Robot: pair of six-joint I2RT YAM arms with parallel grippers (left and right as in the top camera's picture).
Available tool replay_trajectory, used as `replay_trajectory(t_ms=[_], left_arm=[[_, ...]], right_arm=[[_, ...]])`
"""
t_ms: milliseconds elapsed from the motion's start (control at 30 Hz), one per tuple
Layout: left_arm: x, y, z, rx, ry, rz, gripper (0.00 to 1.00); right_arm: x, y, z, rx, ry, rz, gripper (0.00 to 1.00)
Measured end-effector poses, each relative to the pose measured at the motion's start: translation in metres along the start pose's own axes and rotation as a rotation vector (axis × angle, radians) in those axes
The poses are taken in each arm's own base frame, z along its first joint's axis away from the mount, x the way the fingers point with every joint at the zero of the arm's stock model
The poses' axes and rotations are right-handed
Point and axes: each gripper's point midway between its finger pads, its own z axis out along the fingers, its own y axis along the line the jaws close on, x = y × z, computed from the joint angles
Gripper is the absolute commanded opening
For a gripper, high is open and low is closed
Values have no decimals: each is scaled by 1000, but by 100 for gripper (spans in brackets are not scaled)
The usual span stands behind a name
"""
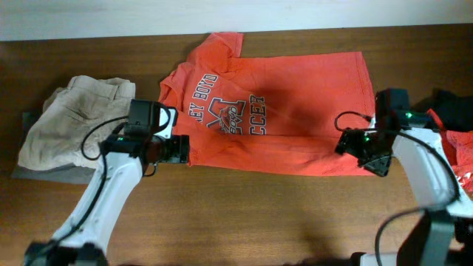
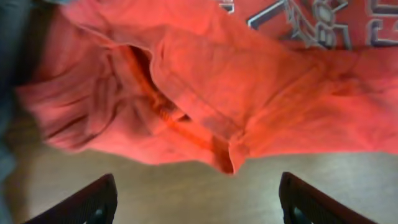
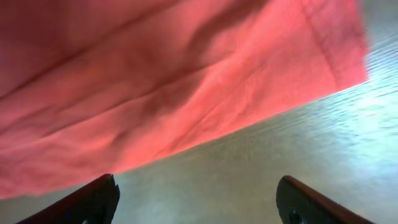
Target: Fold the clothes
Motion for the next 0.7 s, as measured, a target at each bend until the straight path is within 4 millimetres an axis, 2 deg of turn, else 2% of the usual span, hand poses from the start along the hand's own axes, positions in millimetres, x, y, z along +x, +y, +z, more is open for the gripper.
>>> replay_trajectory(t_ms=[67, 167, 300, 333, 467, 600, 667, 700], left_arm=[[0, 0, 16, 9, 16, -1, 83], [1, 1, 31, 12, 38, -3, 79], [14, 3, 54, 12, 106, -10, 72], [14, 4, 58, 12, 112, -11, 69], [13, 6, 73, 12, 109, -10, 65], [8, 6, 75, 13, 91, -11, 48], [10, 6, 75, 13, 99, -10, 36], [12, 6, 75, 12, 107, -9, 34]], right_arm=[[0, -6, 20, 1, 37, 27, 86], [-2, -11, 34, -1, 57, 45, 80], [-7, -11, 47, -4, 59, 56, 25], [-9, -11, 51, -5, 59, 53, 17], [-10, -13, 68, 2, 80, 73, 8], [-12, -15, 86, 9, 99, 83, 4], [-14, -14, 86, 5, 96, 88, 4], [-13, -15, 86, 5, 99, 90, 4]])
